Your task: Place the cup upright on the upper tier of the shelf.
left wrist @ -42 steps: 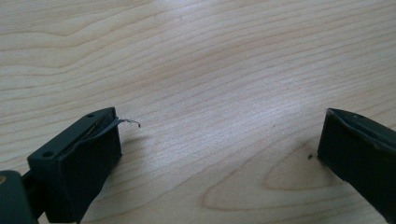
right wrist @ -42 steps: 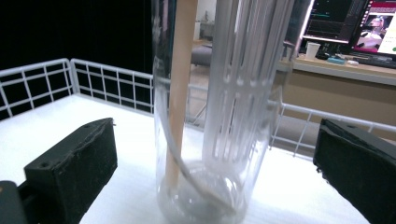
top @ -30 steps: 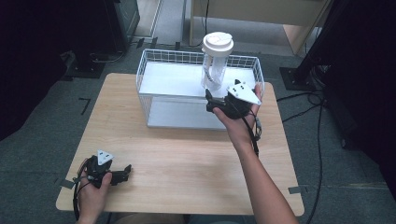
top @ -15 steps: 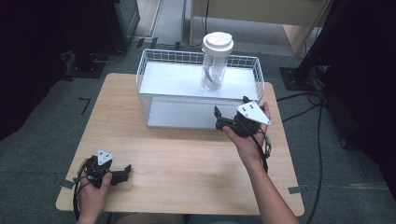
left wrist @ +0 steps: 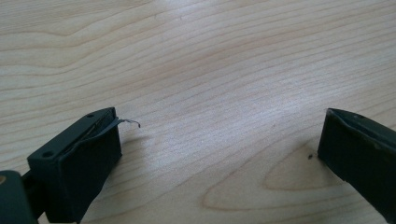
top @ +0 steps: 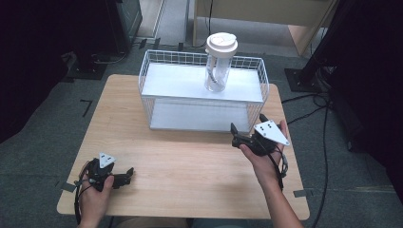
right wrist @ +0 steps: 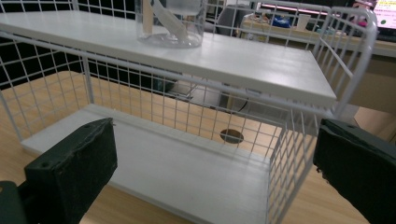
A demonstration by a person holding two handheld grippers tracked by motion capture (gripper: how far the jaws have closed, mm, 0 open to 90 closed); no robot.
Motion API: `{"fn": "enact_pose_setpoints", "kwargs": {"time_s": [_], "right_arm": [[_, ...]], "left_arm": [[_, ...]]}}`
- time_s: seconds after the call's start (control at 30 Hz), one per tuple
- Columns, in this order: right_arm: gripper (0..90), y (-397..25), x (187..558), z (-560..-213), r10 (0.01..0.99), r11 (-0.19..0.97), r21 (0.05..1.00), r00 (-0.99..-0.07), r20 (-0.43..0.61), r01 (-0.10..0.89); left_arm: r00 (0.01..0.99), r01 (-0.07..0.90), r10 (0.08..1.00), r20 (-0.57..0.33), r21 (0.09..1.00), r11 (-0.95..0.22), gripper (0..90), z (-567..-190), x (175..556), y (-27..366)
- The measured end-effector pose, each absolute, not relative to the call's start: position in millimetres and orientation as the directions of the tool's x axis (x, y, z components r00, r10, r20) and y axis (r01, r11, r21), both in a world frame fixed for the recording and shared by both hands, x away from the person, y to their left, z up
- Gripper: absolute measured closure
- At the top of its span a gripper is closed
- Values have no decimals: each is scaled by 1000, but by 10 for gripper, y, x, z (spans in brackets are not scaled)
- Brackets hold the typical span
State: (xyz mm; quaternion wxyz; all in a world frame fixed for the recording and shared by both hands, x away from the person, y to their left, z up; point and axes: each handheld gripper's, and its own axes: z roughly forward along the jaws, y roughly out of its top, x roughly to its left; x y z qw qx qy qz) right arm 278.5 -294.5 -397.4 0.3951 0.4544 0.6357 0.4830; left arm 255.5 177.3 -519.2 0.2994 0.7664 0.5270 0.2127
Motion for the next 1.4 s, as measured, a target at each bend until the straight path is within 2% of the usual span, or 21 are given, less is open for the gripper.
{"fn": "enact_pose_setpoints", "kwargs": {"time_s": [0.83,1.4], "right_arm": [[0,-3538,2397,-4460,985,75,954,-171,-26,290],[0,-3800,2248,-4695,990,81,933,-137,-34,350]], "left_arm": [[355,681,935,11,682,-267,0,-5190,2554,1774],[356,681,935,11,682,-267,0,-5190,2554,1774]]}}
